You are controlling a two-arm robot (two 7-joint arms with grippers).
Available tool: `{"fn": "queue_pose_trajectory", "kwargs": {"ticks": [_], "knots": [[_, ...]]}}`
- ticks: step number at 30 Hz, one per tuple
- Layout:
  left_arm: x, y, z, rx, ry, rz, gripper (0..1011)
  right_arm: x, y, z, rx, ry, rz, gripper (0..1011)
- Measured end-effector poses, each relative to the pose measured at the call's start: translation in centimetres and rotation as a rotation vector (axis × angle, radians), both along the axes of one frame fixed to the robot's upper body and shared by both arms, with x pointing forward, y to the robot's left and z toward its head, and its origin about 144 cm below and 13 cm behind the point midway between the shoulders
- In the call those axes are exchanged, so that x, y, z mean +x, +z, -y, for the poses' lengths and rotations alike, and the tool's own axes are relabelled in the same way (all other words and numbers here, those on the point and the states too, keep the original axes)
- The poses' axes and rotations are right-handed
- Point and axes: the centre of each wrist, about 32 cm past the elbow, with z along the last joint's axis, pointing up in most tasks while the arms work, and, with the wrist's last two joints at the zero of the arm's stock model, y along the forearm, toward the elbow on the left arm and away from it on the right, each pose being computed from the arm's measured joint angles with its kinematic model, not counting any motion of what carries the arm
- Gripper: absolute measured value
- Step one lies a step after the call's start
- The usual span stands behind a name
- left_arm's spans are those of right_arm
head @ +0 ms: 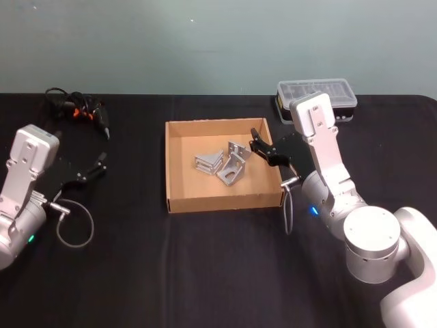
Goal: Use one hand to pick up the angle iron from the table and place it into the box.
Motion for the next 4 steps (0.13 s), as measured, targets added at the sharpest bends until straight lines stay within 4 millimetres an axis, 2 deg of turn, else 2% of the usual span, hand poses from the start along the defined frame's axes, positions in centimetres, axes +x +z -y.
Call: {"fn": "queue_pose_trajectory", "kwargs": {"ticks": [4], "knots": [[0.00, 0.00, 0.00, 0.000, 0.000, 0.000, 1011, 0.01, 0.01, 0.00, 0.000, 0.002, -0.001, 1003]]}}
